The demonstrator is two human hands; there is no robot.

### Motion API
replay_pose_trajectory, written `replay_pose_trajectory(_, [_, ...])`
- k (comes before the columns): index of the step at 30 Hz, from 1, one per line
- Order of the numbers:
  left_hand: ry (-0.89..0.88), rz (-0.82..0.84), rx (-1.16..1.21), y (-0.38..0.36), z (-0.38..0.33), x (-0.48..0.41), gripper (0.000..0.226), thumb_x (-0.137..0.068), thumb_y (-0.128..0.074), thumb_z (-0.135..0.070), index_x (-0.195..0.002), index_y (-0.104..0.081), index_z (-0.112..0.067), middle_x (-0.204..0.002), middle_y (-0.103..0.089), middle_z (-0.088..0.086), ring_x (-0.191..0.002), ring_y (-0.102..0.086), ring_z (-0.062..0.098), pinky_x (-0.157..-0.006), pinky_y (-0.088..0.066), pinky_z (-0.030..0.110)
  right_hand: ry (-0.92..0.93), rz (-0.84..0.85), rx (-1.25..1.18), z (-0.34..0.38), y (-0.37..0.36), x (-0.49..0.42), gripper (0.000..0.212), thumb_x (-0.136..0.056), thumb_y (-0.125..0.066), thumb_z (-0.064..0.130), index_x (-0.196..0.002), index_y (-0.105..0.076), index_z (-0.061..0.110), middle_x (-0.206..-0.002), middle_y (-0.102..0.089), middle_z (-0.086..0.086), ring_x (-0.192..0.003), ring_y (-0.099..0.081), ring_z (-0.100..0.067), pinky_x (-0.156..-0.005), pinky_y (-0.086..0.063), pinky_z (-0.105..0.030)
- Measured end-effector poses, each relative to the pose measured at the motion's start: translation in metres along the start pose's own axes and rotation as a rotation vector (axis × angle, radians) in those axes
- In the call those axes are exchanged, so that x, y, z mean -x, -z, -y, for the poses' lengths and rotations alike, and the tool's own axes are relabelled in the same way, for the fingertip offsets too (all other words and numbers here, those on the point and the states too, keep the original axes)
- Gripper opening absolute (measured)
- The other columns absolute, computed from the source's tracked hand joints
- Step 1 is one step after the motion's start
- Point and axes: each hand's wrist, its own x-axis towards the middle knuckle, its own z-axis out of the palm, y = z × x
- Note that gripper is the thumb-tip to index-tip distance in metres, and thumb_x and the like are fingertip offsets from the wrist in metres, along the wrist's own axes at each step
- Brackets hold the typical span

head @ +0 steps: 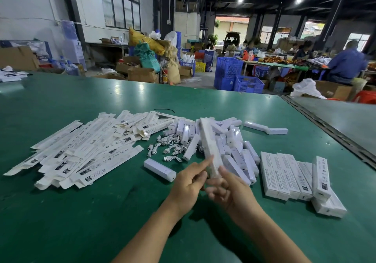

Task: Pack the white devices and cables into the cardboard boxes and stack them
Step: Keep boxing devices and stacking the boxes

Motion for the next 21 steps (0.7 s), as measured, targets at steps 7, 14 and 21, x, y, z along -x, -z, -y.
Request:
replay_pose_trajectory(7, [0.059,-0.099,-0.071,0.001,0.012,-0.002,0.047,-0.101,-0.054,-0.017,-0.127,-0.049,-0.057,-0.09,-0.064,-0.012,-0.063,-0.055,0.005,-0.068,-0.051,0.02,0.373,-0.708,0.06,0.023,0.035,-0.004,0.039,-0.09,-0.067,0.039,-0.097,-0.054,0.003,-0.07,-0.063,-0.008,-0.043,-0.057,-0.014,-0.04,-0.049,-0.028])
replay_pose_trajectory(14, [0.088,-0.294,-0.081,0.004,0.015,-0.008,0.027,-0.103,-0.051,-0.023,-0.128,-0.049,-0.033,-0.088,-0.062,0.0,-0.056,-0.052,0.002,-0.059,-0.047,0.017,0.319,-0.841,-0.222,0.026,0.051,-0.013,0.053,-0.09,-0.061,0.053,-0.109,-0.048,0.005,-0.086,-0.06,-0.009,-0.045,-0.063,-0.016,-0.042,-0.052,-0.024])
replay_pose_trajectory(21, [0.117,-0.312,-0.063,0.006,0.015,-0.009,0.024,-0.103,-0.051,-0.024,-0.126,-0.05,-0.03,-0.088,-0.062,0.003,-0.055,-0.051,0.004,-0.058,-0.047,0.018,0.491,-0.86,-0.249,0.029,0.038,-0.009,0.052,-0.094,-0.065,0.019,-0.127,-0.026,0.029,-0.127,-0.058,-0.007,-0.069,-0.075,-0.022,-0.065,-0.061,-0.029])
